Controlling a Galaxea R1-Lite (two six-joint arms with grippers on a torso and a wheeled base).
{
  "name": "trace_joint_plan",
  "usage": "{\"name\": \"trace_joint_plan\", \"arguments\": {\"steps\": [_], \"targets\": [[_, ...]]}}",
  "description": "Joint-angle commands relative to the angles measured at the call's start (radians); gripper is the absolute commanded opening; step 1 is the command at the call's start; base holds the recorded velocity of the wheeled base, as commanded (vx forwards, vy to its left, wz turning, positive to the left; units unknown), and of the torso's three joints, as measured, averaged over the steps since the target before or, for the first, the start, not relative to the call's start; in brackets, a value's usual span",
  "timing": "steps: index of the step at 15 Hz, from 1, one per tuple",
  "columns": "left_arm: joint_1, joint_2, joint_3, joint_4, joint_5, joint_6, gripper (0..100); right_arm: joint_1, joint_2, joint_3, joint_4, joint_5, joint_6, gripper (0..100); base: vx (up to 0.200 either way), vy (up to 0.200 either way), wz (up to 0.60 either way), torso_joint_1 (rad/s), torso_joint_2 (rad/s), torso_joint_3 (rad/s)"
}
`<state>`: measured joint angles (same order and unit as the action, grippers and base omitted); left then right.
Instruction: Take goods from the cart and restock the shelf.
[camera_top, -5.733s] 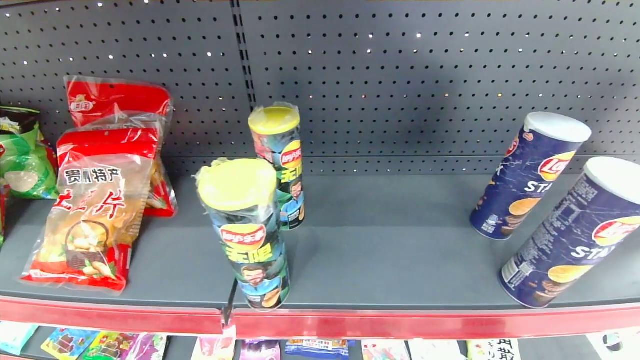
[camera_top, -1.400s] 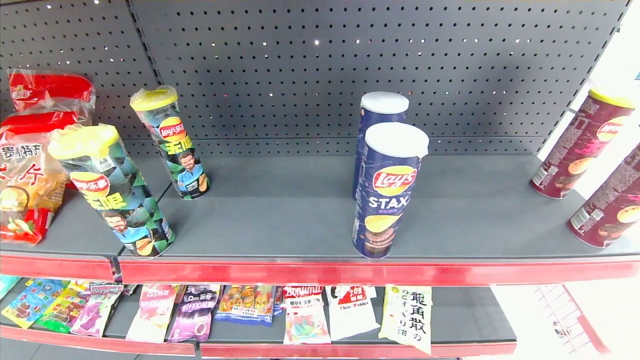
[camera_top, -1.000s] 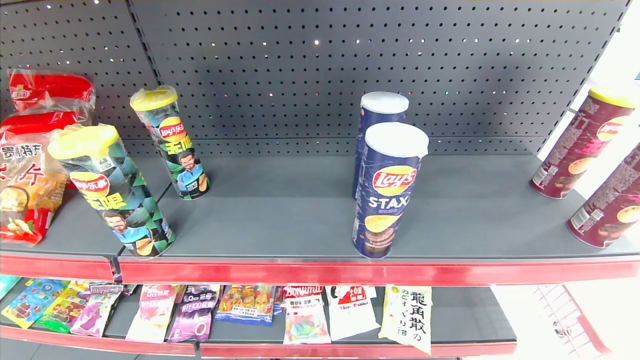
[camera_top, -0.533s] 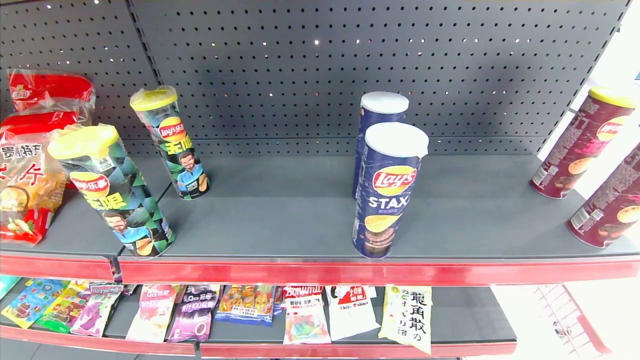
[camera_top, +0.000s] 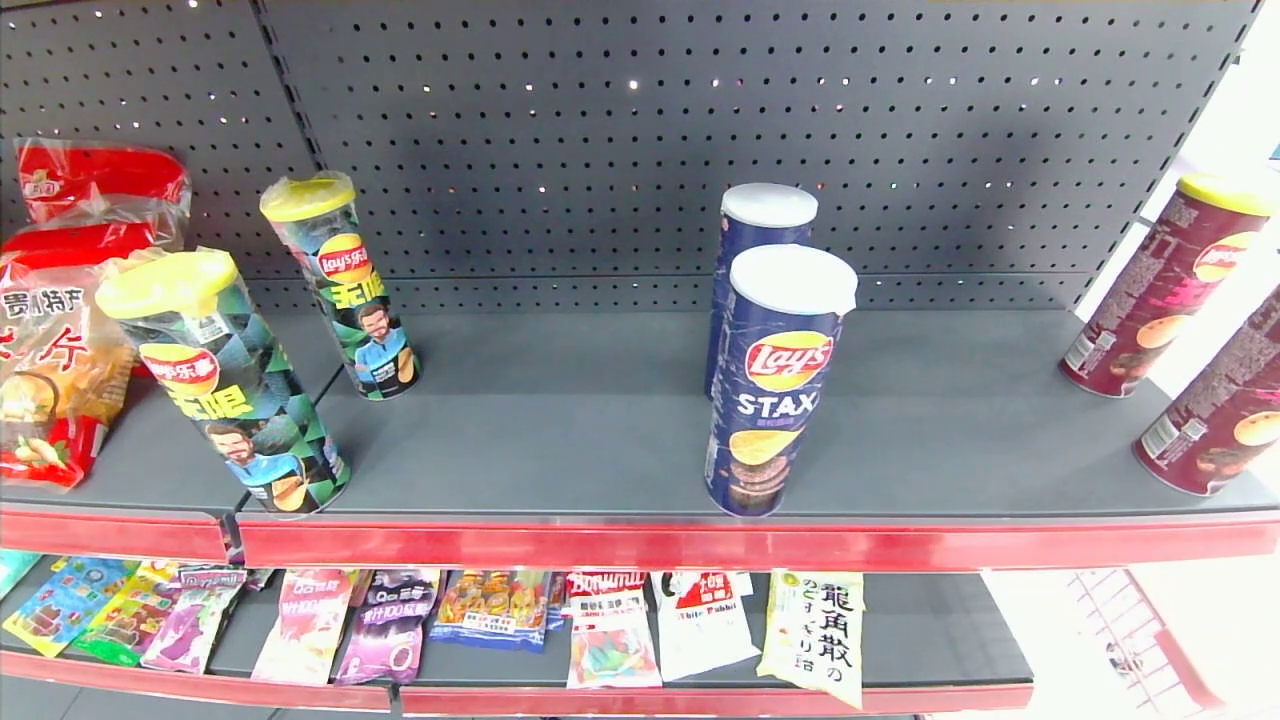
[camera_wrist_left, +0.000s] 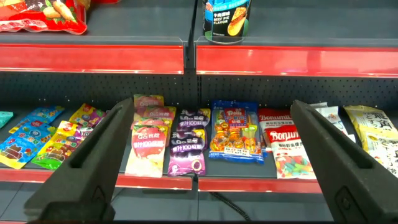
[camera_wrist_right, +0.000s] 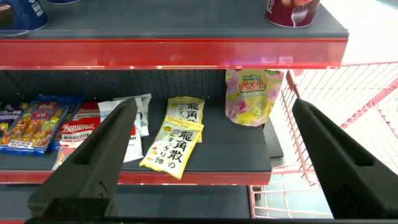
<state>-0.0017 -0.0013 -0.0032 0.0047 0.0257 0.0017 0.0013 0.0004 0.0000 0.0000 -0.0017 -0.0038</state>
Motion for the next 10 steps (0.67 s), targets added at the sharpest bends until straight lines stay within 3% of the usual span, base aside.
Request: {"name": "trace_joint_plan", "arguments": {"steps": [1,10], "targets": [[0.000,0.001,0.000,0.000,0.000,0.000,100,0.000,0.001,0.000,0.000,0.000,-0.001,100,0.000,0.000,0.00,0.000,0.00,0.000],[0.000,0.001,0.000,0.000,0.000,0.000,100,0.000,0.001,0.000,0.000,0.000,-0.001,100,0.000,0.000,0.00,0.000,0.00,0.000]]}}
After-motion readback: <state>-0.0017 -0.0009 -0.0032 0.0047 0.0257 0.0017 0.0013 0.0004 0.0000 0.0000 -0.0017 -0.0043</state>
